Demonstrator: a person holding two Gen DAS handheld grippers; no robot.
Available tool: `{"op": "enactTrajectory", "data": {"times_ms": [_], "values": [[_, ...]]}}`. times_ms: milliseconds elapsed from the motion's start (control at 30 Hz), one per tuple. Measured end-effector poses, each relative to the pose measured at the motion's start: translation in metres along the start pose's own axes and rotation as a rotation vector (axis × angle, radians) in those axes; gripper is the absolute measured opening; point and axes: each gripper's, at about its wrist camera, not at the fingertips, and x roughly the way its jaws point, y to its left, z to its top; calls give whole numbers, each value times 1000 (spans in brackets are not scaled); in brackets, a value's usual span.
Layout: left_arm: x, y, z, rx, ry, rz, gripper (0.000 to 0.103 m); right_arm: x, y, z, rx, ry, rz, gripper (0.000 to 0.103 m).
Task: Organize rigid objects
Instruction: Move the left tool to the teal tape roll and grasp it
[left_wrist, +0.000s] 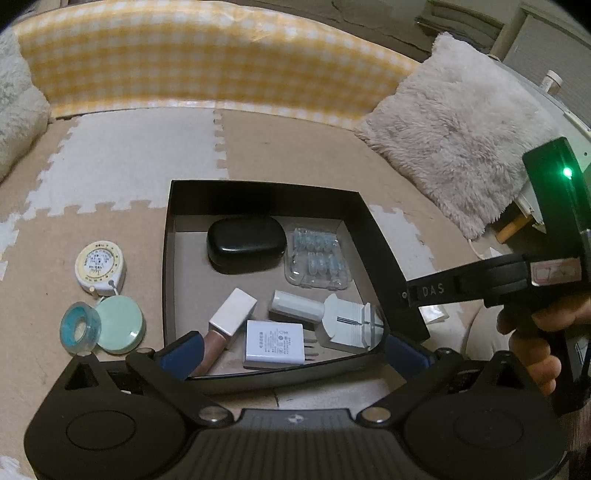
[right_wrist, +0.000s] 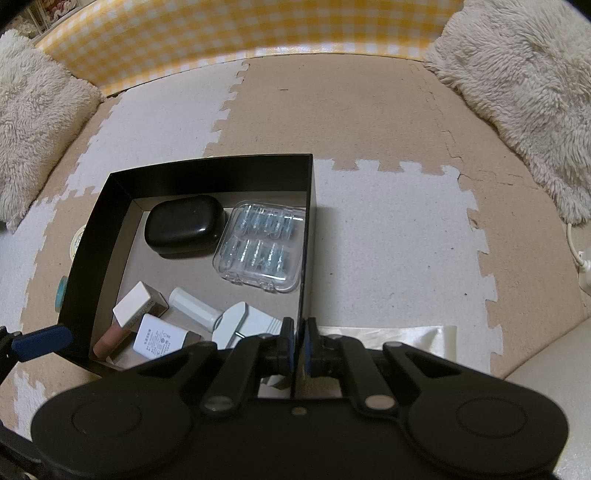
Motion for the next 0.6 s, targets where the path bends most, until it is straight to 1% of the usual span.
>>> {"op": "enactTrajectory", "data": {"times_ms": [233,500,600], "values": [[-6,-2,1,46,-18,-20,103,0,0,0,0,0,0,6],[-23,3,7,68,-85,-7,103,0,0,0,0,0,0,6],[-32,10,13,69,-119,11,103,0,0,0,0,0,0,6]]}}
